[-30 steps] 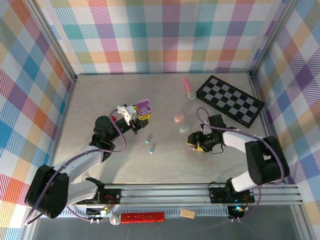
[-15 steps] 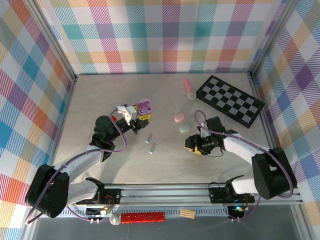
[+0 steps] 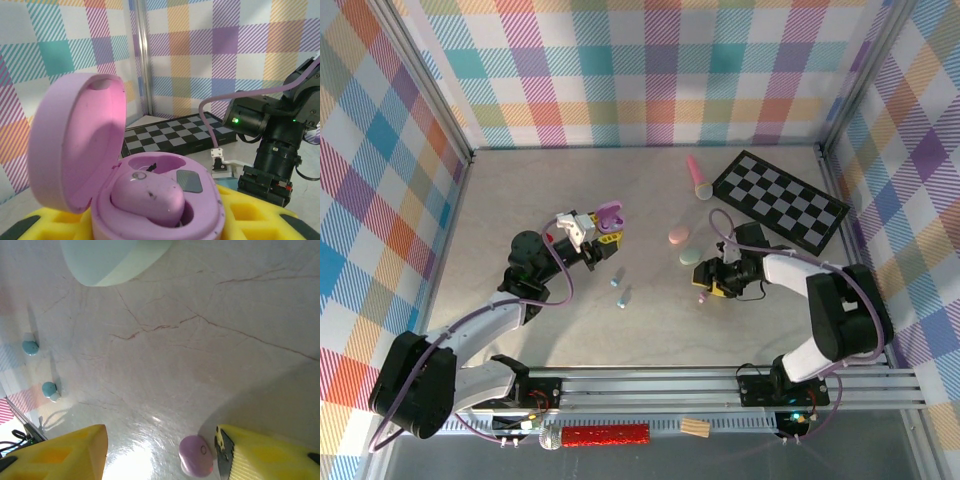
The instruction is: Insert the wireless bluetooth earbuds into the charging case
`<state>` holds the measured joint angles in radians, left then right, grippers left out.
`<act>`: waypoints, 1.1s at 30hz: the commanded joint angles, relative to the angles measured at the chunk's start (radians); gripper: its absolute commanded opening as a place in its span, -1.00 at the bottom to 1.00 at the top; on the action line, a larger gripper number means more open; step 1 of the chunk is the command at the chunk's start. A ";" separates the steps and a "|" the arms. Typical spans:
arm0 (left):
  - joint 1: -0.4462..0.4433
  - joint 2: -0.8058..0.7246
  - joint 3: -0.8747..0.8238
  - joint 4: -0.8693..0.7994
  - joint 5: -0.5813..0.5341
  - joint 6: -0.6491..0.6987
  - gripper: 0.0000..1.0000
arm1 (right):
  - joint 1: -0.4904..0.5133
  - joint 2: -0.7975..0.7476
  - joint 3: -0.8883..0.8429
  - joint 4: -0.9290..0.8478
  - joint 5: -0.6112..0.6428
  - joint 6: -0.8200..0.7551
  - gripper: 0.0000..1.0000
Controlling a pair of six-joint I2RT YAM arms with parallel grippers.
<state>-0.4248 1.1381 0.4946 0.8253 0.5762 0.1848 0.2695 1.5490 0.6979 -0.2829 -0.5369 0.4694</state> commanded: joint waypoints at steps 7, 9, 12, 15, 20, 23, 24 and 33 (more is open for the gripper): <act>-0.007 -0.026 0.022 -0.006 0.027 0.029 -0.18 | 0.002 0.026 -0.036 0.025 -0.094 -0.024 0.10; -0.008 -0.022 0.022 0.006 0.027 0.025 -0.18 | 0.002 0.017 -0.049 0.025 -0.098 -0.023 0.08; -0.008 -0.014 0.021 0.017 0.030 0.019 -0.18 | 0.002 -0.001 -0.064 0.025 -0.102 -0.018 0.03; -0.008 -0.010 0.021 0.025 0.031 0.015 -0.18 | 0.004 -0.003 -0.065 0.017 -0.104 -0.022 -0.05; -0.008 -0.008 0.021 0.029 0.031 0.014 -0.18 | 0.009 0.030 -0.059 0.011 -0.109 -0.029 -0.10; -0.007 -0.011 0.020 0.025 0.030 0.016 -0.18 | 0.018 0.041 -0.055 0.011 -0.112 -0.029 -0.15; -0.008 -0.011 0.019 0.023 0.030 0.017 -0.18 | 0.021 0.043 -0.056 0.010 -0.109 -0.029 -0.15; -0.009 -0.007 0.019 0.025 0.032 0.019 -0.18 | 0.034 0.080 -0.037 -0.019 -0.053 -0.023 -0.37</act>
<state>-0.4248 1.1301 0.4946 0.8135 0.5865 0.1993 0.2741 1.5860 0.6594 -0.2714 -0.5949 0.4557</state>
